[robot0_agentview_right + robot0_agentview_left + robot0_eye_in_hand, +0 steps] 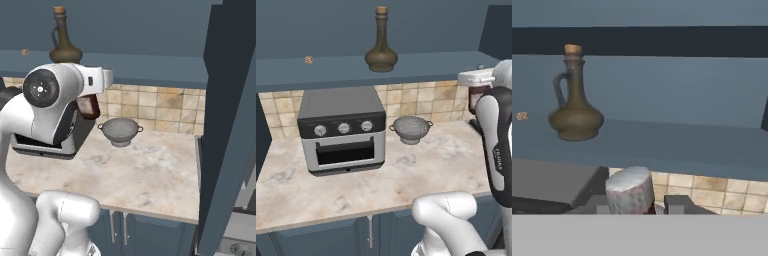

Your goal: Pick the ketchup and oil and vinegar bottle from the counter and place them in the cabinet.

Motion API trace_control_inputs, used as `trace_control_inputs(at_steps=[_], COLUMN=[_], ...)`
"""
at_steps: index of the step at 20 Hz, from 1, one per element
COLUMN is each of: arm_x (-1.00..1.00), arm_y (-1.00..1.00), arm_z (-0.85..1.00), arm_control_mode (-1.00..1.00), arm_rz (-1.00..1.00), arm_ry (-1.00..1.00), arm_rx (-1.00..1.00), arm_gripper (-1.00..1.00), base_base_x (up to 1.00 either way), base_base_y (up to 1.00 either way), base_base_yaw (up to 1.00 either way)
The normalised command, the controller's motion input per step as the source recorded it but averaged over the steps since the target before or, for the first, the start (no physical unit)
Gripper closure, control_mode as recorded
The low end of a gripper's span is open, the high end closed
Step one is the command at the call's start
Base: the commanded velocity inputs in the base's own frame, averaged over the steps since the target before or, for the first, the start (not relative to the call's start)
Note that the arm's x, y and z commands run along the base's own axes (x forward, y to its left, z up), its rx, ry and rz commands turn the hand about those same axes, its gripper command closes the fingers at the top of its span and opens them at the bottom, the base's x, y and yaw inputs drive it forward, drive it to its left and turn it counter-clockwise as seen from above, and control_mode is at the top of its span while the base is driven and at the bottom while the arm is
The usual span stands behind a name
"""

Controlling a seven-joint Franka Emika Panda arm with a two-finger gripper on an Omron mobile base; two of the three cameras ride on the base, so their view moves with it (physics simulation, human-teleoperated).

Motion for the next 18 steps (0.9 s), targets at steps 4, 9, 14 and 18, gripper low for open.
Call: trace_control_inputs(at_steps=[4, 9, 14, 18], arm_x=[-0.31, -0.21, 0.02, 0.08], arm_y=[-0.20, -0.04, 0.06, 0.23], arm_z=[0.68, 0.24, 0.30, 0.35], arm_control_mode=[-1.00, -1.00, -1.00, -1.00], arm_rz=[0.00, 0.00, -0.01, -0.06], arm_ry=[-0.15, -0.19, -0.14, -0.11], arm_rx=[0.06, 0.13, 0.10, 0.06], arm_gripper=[1.00, 1.00, 1.00, 1.00], base_base_x=[0.00, 0.00, 0.00, 0.00], base_base_y=[0.00, 0.00, 0.00, 0.00], base_base_yaw=[0.00, 0.00, 0.00, 0.00])
